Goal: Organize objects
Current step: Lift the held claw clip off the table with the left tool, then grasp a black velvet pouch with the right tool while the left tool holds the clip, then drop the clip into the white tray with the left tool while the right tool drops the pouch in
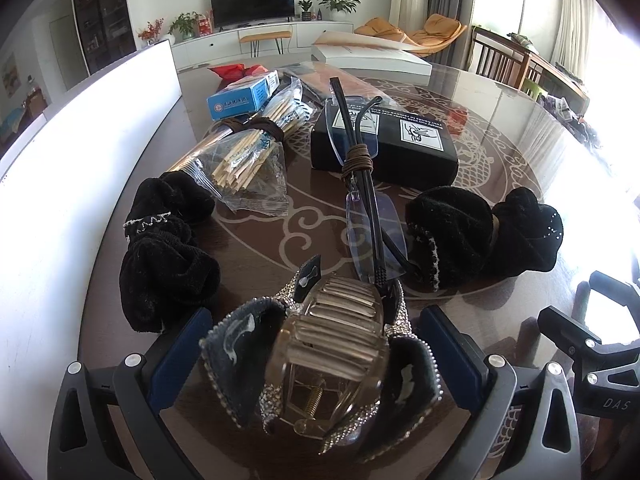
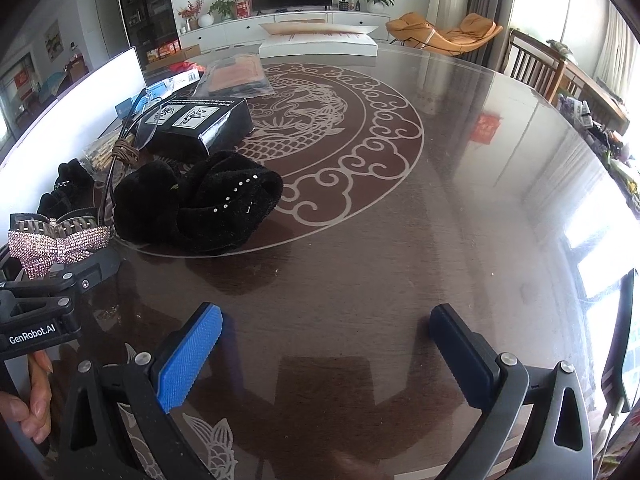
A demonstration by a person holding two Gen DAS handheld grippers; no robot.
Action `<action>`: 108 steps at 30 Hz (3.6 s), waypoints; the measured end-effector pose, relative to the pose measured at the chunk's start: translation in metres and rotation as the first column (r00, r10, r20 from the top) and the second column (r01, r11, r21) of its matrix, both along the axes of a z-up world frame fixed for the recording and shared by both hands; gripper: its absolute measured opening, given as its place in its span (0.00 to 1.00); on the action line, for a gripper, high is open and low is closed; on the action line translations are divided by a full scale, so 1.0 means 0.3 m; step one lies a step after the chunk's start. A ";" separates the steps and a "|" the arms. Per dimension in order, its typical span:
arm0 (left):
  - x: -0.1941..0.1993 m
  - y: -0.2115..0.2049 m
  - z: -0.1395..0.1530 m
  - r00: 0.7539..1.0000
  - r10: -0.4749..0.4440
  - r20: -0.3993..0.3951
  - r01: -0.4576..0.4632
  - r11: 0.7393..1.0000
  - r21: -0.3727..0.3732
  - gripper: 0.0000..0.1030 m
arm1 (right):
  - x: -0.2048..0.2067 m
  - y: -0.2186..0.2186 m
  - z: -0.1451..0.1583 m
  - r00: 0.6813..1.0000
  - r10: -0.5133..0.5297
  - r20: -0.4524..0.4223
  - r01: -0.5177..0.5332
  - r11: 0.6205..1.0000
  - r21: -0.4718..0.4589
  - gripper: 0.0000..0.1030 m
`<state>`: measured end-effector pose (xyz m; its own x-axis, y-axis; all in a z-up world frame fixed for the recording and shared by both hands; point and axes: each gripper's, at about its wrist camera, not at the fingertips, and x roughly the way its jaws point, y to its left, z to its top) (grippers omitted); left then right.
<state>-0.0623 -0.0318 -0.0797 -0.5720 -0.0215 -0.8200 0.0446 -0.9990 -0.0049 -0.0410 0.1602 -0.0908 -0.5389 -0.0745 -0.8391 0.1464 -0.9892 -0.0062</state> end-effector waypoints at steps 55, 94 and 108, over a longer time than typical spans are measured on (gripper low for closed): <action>0.281 -0.114 0.043 0.996 -0.085 -0.020 0.085 0.996 -0.022 0.53 | 0.018 0.057 0.034 0.997 -0.083 -0.006 0.081 0.983 -0.165 1.00; 0.411 -0.393 0.467 0.981 -0.016 -0.191 0.037 0.994 0.106 0.52 | 0.034 -0.354 0.525 0.895 0.446 -0.016 -0.430 0.853 -0.296 0.27; 0.383 -0.904 0.416 0.930 0.355 -0.090 -0.364 0.923 -0.123 0.85 | 0.068 -0.953 0.520 0.840 0.538 -0.071 -0.479 0.672 -0.565 0.60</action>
